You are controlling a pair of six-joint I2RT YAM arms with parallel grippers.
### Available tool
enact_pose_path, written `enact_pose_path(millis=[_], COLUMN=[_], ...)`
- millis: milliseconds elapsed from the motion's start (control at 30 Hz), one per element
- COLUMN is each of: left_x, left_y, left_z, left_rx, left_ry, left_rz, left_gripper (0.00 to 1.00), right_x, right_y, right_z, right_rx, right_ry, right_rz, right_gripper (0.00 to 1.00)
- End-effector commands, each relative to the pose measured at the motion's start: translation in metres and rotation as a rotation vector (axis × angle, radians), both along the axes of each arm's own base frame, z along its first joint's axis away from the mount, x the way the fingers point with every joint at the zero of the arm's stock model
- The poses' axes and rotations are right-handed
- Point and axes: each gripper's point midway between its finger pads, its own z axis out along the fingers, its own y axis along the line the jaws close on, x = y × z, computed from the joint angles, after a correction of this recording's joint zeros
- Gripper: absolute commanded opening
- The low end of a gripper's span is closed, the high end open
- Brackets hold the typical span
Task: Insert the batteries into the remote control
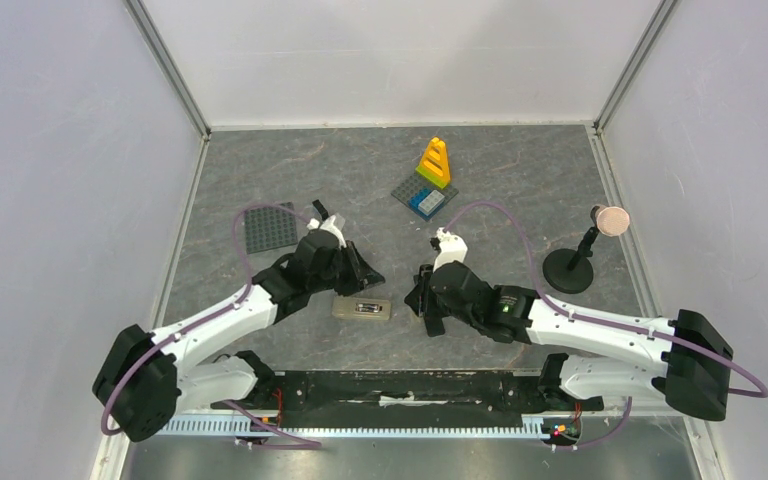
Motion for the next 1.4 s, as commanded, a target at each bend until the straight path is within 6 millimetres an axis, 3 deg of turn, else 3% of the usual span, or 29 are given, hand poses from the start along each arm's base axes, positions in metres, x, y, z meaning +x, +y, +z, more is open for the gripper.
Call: enact_pose_path(millis=[0, 133, 267, 600, 1067, 1233, 1367], left_x=[0.009, 0.0, -0.016, -0.042, -0.029, -0.028, -0.028], left_y=[-0.019, -0.014, -0.018, -0.027, -0.044, -0.047, -0.052], left_z=[0.056, 0.065, 0.094, 0.099, 0.094, 0.092, 0.084], left_rx=[-0.113, -0.154, -0.264, -0.288, -0.181, -0.189, -0.194], left_ry=[-0.184, -0.231, -0.36, -0.507, -0.58, -0.564, -0.528], left_rz=[-0.088, -0.104, -0.166, -0.261, -0.243, -0.229, -0.229], left_gripper=[0.23, 0.26, 0.36, 0.55, 0.57, 0.57, 0.49], right_x=[0.009, 0.016, 0.028, 0.043, 0.041, 0.038, 0.035], right_y=[0.013, 0.005, -0.003, -0.003, 0.01, 0.015, 0.019], right_z=[0.031, 0.037, 0.045, 0.062, 0.072, 0.065, 0.056], right_rx=[0.153, 0.209, 0.286, 0.543, 0.667, 0.646, 0.631], right_ry=[-0.018, -0.015, -0.001, 0.092, 0.205, 0.231, 0.26], right_rz=[-0.063, -0.152, -0.269, -0.442, -0.48, -0.463, -0.459], right_gripper=[0.2, 0.21, 0.22, 0.22, 0.23, 0.23, 0.23])
